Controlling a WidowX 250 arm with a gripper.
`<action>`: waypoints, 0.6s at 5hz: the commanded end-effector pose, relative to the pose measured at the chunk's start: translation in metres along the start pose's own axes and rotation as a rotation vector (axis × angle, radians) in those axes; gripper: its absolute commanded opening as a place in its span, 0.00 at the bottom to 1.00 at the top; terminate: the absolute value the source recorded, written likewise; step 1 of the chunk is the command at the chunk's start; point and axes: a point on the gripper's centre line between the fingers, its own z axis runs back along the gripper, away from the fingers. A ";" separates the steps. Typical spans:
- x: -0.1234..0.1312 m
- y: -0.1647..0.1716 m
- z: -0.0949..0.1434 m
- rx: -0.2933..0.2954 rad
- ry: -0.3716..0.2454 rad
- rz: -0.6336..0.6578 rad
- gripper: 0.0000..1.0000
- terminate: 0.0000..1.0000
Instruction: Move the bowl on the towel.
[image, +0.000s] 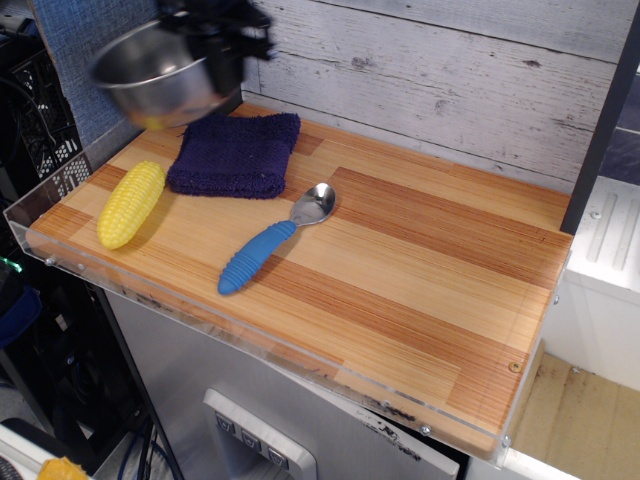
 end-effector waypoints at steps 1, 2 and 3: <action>0.013 -0.013 0.003 0.024 -0.023 -0.020 0.00 0.00; 0.008 -0.008 -0.011 0.036 0.012 -0.012 0.00 0.00; 0.005 -0.006 -0.016 0.046 0.020 -0.010 0.00 0.00</action>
